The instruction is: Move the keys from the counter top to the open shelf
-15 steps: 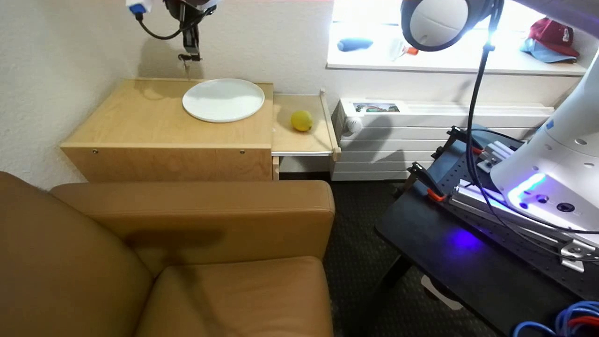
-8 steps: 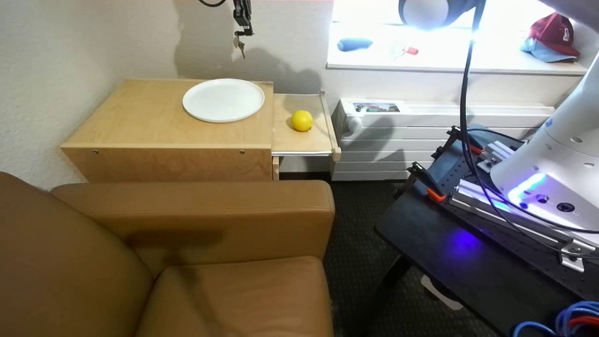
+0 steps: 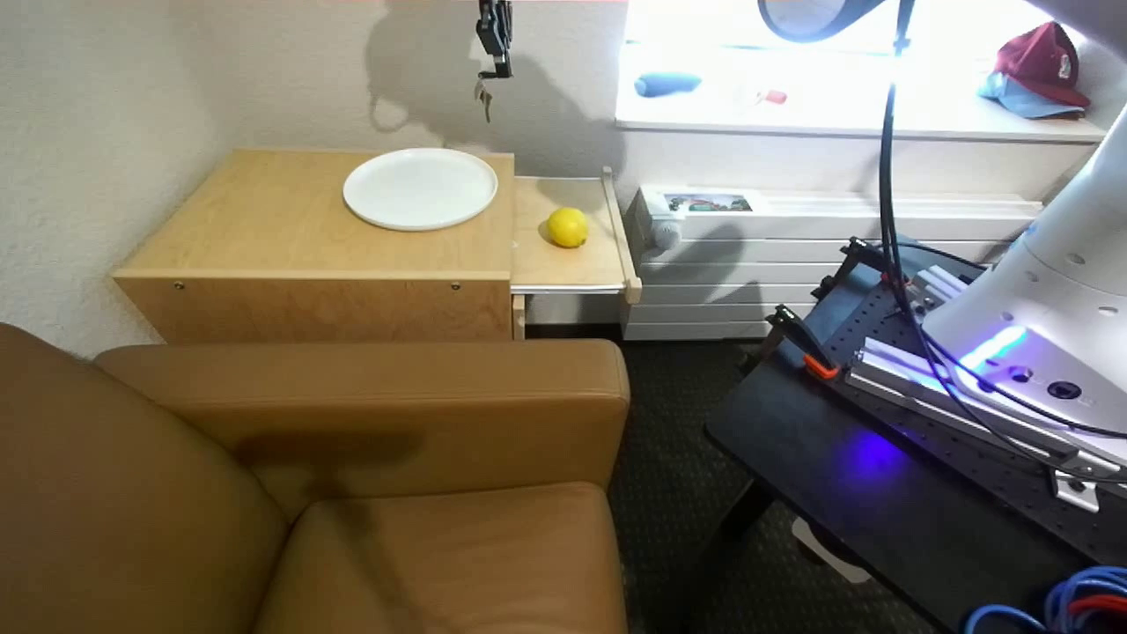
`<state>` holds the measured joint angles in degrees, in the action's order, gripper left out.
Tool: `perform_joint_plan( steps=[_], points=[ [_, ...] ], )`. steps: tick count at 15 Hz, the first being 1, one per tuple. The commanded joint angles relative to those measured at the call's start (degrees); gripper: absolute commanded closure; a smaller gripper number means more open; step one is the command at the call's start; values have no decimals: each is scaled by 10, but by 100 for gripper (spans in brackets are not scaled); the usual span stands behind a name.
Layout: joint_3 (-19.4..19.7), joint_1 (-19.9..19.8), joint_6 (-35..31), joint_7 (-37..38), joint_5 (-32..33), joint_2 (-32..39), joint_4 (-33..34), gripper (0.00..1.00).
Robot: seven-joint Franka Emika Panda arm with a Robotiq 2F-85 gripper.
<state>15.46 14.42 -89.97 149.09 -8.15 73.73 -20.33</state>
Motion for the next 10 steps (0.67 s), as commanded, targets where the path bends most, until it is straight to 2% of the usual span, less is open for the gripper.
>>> perform_joint_plan(
  steps=[1, 7, 8, 9, 10],
  points=[
    [2, 0, 0, 0, 0, 1, 0, 93],
    [4, 4, 0, 0, 0, 1, 0, 93],
    [9, 11, 2, -2, 7, 4, -9, 98],
    [-39, 6, 11, -14, 50, 5, -15, 98],
    [-44, 14, 25, -19, 63, 13, -25, 98]
  ],
)
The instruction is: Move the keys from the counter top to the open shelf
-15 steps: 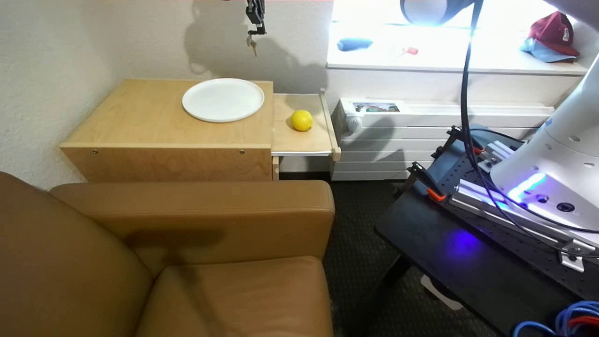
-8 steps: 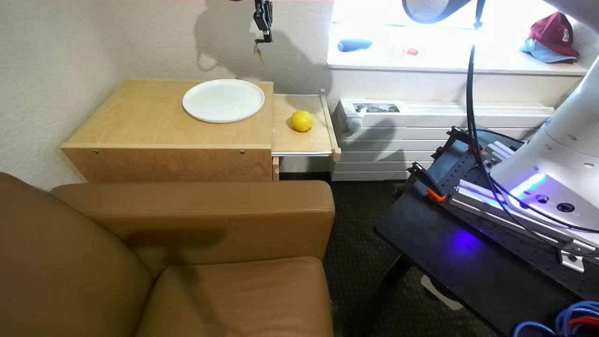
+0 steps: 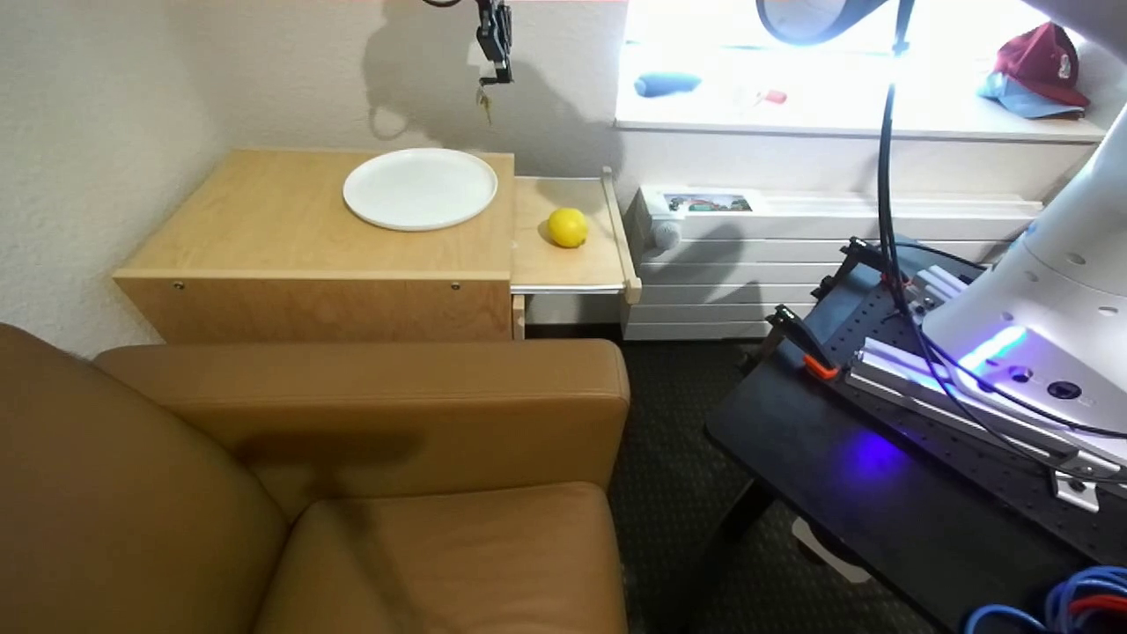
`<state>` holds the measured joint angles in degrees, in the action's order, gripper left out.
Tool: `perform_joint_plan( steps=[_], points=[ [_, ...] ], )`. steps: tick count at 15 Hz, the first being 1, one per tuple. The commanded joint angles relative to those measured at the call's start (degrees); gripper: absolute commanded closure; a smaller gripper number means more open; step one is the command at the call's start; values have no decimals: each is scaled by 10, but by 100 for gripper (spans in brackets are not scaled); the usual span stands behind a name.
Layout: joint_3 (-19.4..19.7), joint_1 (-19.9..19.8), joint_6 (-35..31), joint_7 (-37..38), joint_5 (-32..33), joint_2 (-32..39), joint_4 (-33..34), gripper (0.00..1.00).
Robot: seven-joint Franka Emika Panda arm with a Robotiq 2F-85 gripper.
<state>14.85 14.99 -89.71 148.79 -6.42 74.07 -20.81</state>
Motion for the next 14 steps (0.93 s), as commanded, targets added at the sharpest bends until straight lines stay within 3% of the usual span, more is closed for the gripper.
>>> perform_joint_plan(
  steps=[1, 5, 6, 7, 10, 11, 13, 14],
  points=[
    [-18, 22, 30, -27, 27, 11, -44, 98],
    [-32, 40, 55, -55, 28, 43, -63, 98],
    [-58, 22, 85, -37, 56, 80, 7, 98],
    [-30, 33, 61, -39, 36, 47, -55, 98],
    [-32, -14, 42, 19, 17, 30, -34, 98],
    [31, -23, 37, 4, -43, 21, -40, 98],
    [38, -39, 45, 6, -53, 7, -57, 98],
    [21, -43, 62, 3, -39, 9, -56, 98]
  ],
)
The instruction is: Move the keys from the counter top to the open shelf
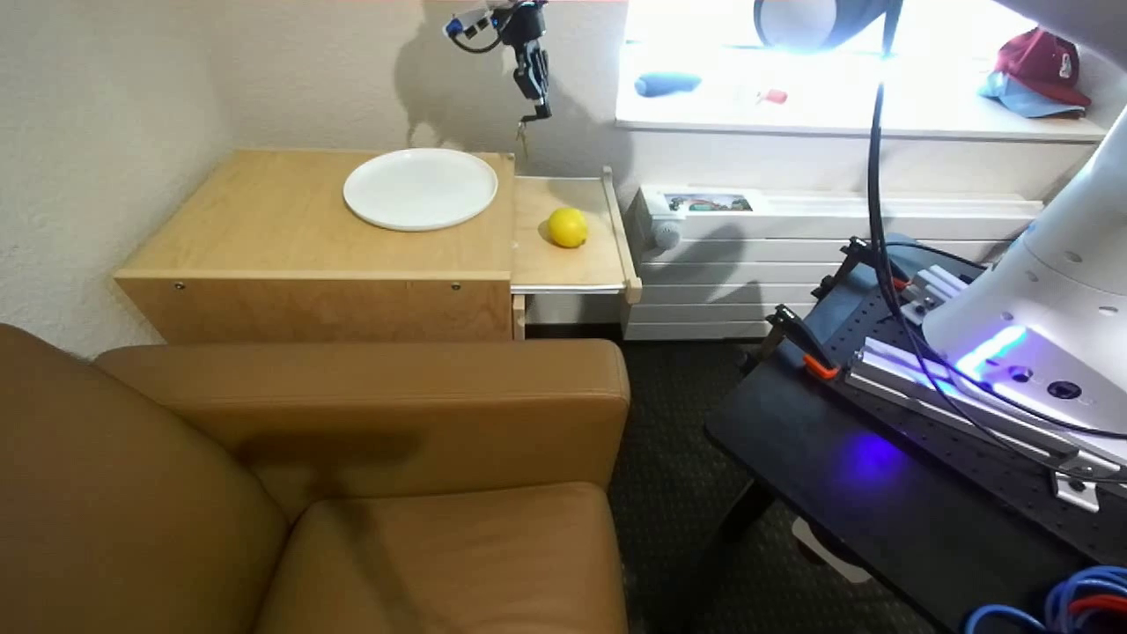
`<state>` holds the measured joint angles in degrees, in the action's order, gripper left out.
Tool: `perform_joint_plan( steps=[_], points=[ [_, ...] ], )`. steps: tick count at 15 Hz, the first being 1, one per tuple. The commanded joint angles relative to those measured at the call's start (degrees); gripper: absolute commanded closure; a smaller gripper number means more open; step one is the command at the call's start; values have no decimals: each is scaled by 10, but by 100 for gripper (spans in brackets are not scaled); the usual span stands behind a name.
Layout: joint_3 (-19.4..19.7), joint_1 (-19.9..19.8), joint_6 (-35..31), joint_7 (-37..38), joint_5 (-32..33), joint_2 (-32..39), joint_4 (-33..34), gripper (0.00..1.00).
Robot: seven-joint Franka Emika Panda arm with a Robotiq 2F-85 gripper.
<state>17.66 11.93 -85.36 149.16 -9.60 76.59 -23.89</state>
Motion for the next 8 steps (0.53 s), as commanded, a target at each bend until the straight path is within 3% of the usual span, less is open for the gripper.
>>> perform_joint_plan(
  steps=[1, 3, 4, 6, 7, 8],
  points=[
    [-13, -18, 32, -20, -14, -14, -35, 98],
    [-15, -8, 52, -16, -7, 5, -43, 98],
    [-67, -27, 90, -9, 33, 43, 20, 98],
    [-86, -28, 113, 3, 49, 60, 28, 98],
    [-66, -14, 90, 4, 31, 33, -34, 98],
    [-53, -14, 92, -1, 17, 34, -37, 98]
  ],
)
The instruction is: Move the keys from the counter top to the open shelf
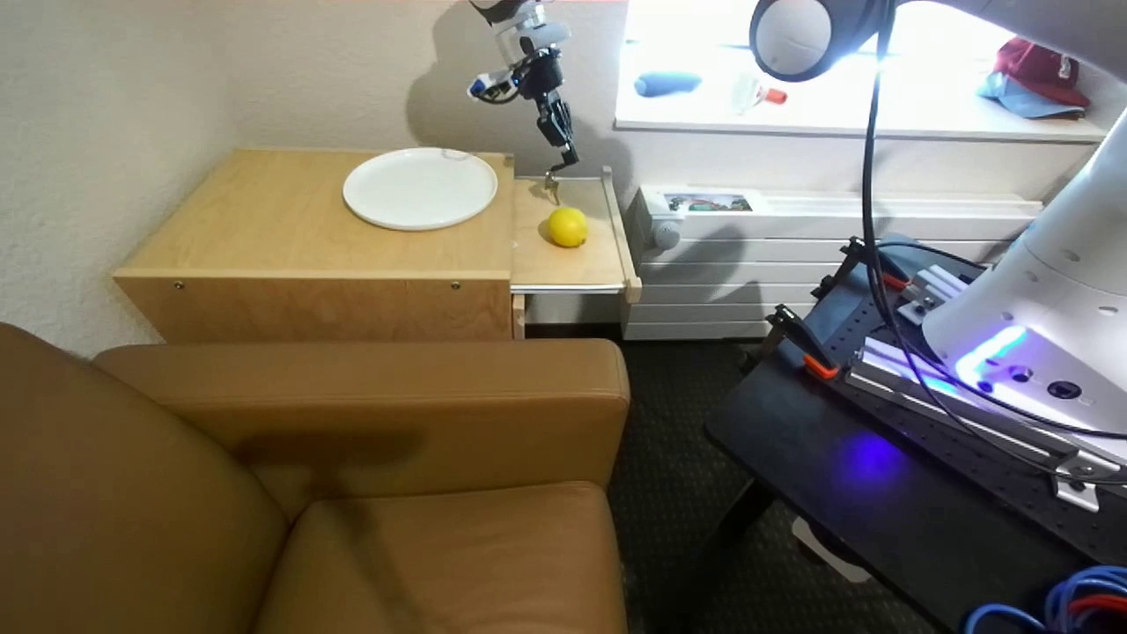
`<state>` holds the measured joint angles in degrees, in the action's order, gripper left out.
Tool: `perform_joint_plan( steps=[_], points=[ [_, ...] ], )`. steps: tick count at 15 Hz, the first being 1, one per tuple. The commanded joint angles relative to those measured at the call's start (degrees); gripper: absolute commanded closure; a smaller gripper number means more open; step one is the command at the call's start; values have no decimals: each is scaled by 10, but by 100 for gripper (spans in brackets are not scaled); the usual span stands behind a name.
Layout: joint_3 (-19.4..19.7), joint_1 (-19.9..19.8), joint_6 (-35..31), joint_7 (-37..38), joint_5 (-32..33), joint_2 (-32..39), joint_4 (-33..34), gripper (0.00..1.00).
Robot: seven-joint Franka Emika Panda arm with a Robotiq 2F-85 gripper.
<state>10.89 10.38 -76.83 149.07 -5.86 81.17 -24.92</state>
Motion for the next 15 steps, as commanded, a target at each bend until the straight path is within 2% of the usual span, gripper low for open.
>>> perform_joint_plan(
  steps=[1, 5, 6, 7, 8, 9, 10, 11, 12, 13, 15],
  points=[
    [9, -3, 9, 0, -18, -10, -22, 98],
    [0, 1, 27, 0, -7, -2, -27, 98],
    [-32, -13, 65, 0, 16, 34, 36, 98],
    [-36, -13, 78, -2, 21, 37, 36, 98],
    [-14, 0, 55, 0, 2, 7, -28, 98],
    [-16, -1, 60, 0, 1, 10, -27, 68],
    [-19, -3, 61, 0, 5, 12, -24, 67],
    [-1, -4, 57, 0, -9, 9, -24, 61],
    [-5, -12, 57, 0, 0, 12, -21, 55],
    [-27, -40, 82, -2, 29, 45, 43, 47],
    [-23, -73, 62, -22, 47, 55, 59, 32]
  ],
)
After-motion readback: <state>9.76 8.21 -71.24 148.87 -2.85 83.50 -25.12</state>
